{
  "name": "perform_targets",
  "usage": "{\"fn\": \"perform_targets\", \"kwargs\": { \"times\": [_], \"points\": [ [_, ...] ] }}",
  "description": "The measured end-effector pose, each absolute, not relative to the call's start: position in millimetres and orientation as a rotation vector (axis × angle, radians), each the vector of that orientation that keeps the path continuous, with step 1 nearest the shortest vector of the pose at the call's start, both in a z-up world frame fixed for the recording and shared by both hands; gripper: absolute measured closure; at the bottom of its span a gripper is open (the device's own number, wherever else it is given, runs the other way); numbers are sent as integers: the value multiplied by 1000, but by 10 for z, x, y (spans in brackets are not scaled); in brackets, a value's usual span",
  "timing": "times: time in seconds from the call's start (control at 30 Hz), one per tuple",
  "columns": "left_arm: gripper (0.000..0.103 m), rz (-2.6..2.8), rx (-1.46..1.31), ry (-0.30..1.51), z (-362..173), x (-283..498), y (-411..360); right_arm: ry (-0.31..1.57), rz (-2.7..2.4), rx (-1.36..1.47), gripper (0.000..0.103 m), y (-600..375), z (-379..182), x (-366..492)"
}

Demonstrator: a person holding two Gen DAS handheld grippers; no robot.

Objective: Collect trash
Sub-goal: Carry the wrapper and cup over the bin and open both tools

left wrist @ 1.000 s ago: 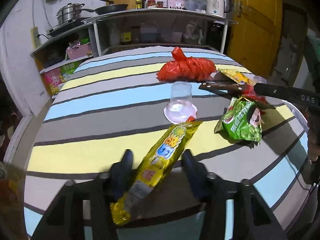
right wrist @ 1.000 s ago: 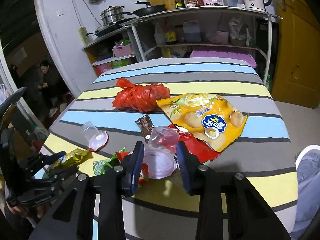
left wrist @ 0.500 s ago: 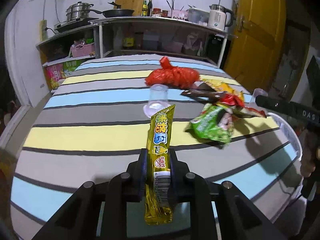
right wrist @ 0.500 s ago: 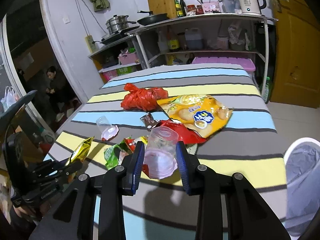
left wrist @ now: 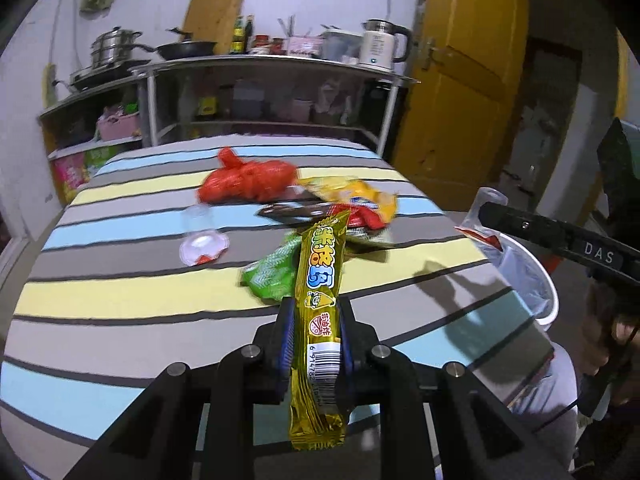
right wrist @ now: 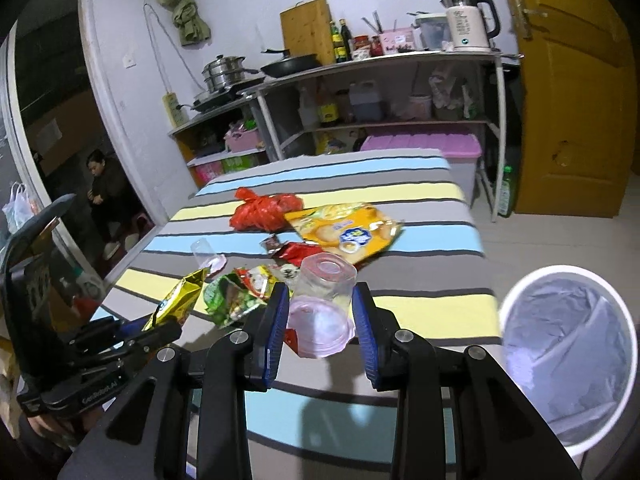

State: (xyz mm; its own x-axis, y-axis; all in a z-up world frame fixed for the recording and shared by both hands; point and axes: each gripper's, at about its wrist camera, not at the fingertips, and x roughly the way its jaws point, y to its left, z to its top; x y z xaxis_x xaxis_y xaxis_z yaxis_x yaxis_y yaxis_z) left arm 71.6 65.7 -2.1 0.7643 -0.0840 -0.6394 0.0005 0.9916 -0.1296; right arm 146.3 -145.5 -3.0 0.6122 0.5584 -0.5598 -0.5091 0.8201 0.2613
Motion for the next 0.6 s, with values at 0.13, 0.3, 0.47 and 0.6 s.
{"fn": "perform_targets", "kwargs": {
  "times": [0.13, 0.3, 0.47, 0.6],
  "points": [
    [83, -91, -109, 692, 34, 789, 448, 661, 585, 86, 69, -1614, -3, 1427],
    [83, -136, -97, 684, 79, 881, 239, 645, 542, 92, 69, -1836, 14, 1377],
    [83, -186, -72, 680, 111, 1007, -23, 642, 494, 109, 69, -2074, -3, 1364],
    [83, -233, -55, 679, 123, 1116, -260, 641, 454, 123, 69, -2261, -24, 1343]
  ]
}}
